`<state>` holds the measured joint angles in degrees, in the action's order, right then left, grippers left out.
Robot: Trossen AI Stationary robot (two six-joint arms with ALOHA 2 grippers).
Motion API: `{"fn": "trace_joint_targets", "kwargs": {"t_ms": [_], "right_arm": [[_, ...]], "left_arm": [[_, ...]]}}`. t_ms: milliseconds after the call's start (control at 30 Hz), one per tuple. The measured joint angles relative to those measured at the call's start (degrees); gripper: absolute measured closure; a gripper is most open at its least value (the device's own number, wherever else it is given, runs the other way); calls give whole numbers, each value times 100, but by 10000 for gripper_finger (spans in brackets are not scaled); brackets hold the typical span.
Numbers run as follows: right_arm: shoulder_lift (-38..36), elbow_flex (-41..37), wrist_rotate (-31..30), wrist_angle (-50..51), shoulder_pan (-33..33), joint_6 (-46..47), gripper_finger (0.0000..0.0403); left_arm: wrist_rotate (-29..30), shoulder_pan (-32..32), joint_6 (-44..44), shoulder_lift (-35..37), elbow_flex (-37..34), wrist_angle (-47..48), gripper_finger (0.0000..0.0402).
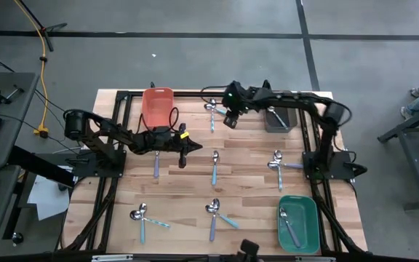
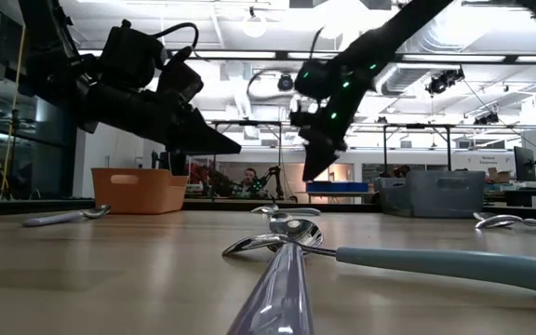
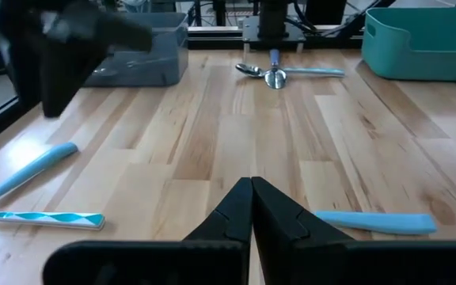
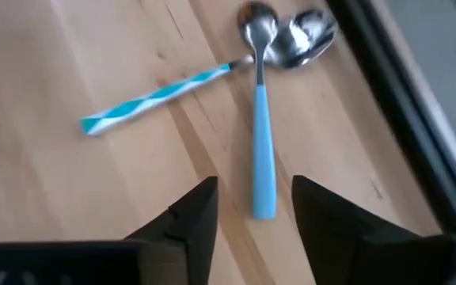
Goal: Sort silverware by color (type)
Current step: Put the blue spoon into the orange bin
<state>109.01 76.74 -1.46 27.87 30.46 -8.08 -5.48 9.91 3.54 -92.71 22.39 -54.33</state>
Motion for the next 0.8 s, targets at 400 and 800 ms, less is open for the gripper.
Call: {"fn": "trace_joint_targets", "kwargs": {"t_ms": [400, 800], "right_arm": [[1537, 1535, 497, 971, 415, -127, 242], [1613, 1365, 733, 1032, 573, 22, 315]], "left_arm": [[2, -17, 116, 0, 0, 42, 401], [4, -17, 103, 0, 2, 42, 401]]}}
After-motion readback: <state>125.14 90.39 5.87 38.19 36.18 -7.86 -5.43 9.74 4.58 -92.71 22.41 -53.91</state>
